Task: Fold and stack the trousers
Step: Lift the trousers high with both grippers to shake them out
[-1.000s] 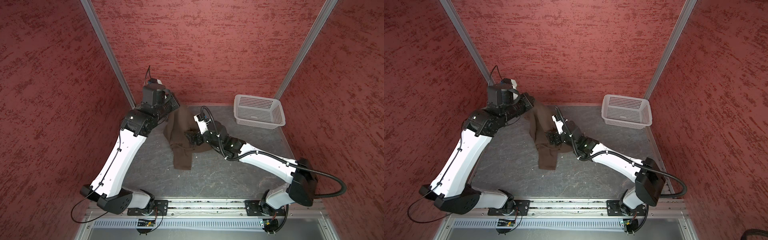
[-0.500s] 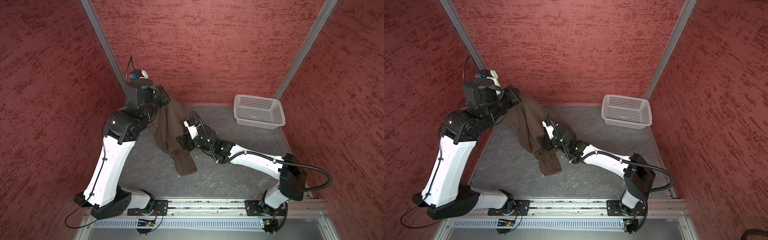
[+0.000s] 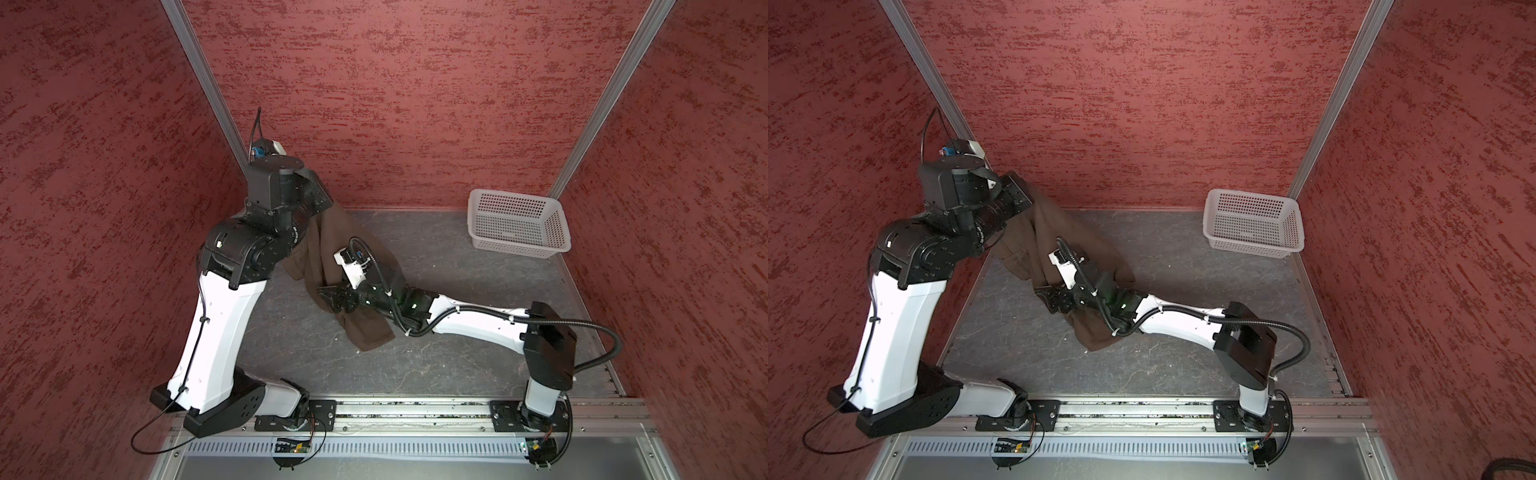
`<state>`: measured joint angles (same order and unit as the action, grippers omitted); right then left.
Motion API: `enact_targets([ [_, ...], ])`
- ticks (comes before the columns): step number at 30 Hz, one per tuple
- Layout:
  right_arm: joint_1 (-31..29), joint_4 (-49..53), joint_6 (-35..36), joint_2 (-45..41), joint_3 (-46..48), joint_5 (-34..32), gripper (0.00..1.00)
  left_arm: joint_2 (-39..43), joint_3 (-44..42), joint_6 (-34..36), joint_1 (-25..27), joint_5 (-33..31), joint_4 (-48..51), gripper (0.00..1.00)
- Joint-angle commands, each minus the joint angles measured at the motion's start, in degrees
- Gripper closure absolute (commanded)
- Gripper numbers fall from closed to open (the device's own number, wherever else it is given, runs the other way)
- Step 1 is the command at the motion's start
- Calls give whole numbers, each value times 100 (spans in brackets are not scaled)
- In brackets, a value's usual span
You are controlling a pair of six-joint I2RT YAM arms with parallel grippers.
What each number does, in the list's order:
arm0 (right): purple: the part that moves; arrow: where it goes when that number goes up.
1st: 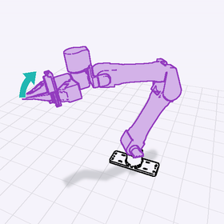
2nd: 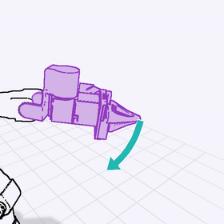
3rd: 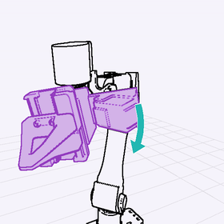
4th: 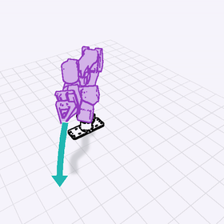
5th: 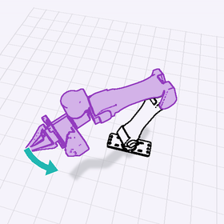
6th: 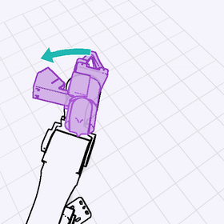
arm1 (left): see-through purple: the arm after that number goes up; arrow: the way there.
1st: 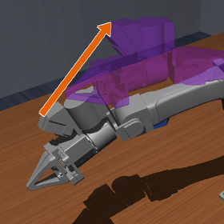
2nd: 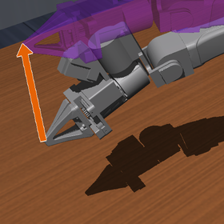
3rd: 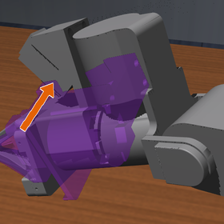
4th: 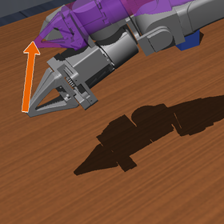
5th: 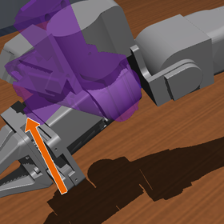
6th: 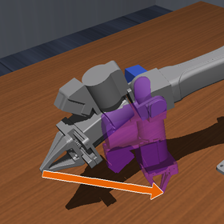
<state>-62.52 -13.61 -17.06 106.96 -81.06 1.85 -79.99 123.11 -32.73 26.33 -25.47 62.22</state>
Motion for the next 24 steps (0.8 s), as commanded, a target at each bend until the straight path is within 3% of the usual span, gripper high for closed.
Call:
enact_targets([
  [1,11,-564,-199,356,-366,-34,14,158,165,-83,-13,-87,-208,99],
  [4,19,-574,-331,800,-753,13,14,230,224,-132,-27,-111,-179,99],
  [6,60,-443,-421,1062,-1005,-64,23,263,269,-120,-32,-61,-168,99],
  [8,175,-313,-535,1229,-1149,-194,46,289,351,-99,-33,-50,-93,99],
  [10,422,-118,-613,1225,-1157,-333,82,342,372,-36,-42,-192,38,99],
  [12,772,55,-519,1048,-1029,-555,98,438,231,25,-94,-404,93,99],
  [14,1268,273,-312,779,-922,-830,100,603,-96,39,-326,-254,-56,98],
  [17,2249,1031,-21,451,-1347,-1067,100,820,-705,-36,-1026,695,-478,98],
  [21,3299,2571,503,642,-3449,-959,100,703,-924,-210,-1953,1597,-361,100],
  [24,3554,3732,952,1051,-5427,-531,100,705,-1222,-232,-2293,1929,-499,100],
])
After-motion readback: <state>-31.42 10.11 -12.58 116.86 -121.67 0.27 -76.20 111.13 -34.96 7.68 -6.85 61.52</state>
